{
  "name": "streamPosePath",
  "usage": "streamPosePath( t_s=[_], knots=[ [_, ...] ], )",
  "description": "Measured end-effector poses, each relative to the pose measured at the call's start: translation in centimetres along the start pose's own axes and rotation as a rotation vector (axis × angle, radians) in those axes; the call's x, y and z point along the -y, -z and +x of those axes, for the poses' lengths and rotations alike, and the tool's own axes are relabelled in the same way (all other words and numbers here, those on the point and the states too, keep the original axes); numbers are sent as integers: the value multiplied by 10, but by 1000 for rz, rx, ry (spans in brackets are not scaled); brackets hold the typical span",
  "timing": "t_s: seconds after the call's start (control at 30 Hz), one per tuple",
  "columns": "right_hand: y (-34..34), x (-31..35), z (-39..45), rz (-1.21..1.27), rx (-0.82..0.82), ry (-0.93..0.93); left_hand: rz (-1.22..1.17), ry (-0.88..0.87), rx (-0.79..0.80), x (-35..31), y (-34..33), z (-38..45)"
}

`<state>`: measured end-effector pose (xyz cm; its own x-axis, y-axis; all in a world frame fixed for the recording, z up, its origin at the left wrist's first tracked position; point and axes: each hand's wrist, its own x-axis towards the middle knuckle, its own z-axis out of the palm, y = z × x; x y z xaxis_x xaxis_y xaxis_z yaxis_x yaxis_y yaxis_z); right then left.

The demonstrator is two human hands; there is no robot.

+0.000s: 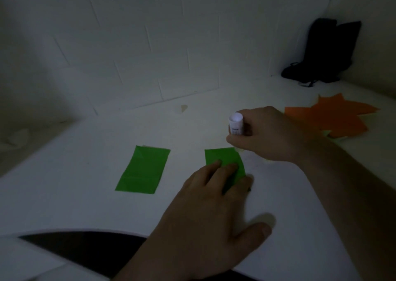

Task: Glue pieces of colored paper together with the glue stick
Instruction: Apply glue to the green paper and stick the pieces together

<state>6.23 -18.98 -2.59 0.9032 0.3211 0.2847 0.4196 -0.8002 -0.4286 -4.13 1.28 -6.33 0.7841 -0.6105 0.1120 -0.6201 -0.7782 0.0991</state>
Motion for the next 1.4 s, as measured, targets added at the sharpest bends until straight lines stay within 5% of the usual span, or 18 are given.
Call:
streamPosePath(
  t_s=[0.23, 0.57, 1.4],
  knots=[
    [-3, 9, 2, 111, -145, -18, -8, -6, 6, -2, 3, 1],
    [-20, 23, 4, 184, 21, -34, -4, -28, -32, 1, 0, 0],
    [-39, 35, 13, 349, -7, -78, 19, -44, -45, -1, 4, 1]
  ],
)
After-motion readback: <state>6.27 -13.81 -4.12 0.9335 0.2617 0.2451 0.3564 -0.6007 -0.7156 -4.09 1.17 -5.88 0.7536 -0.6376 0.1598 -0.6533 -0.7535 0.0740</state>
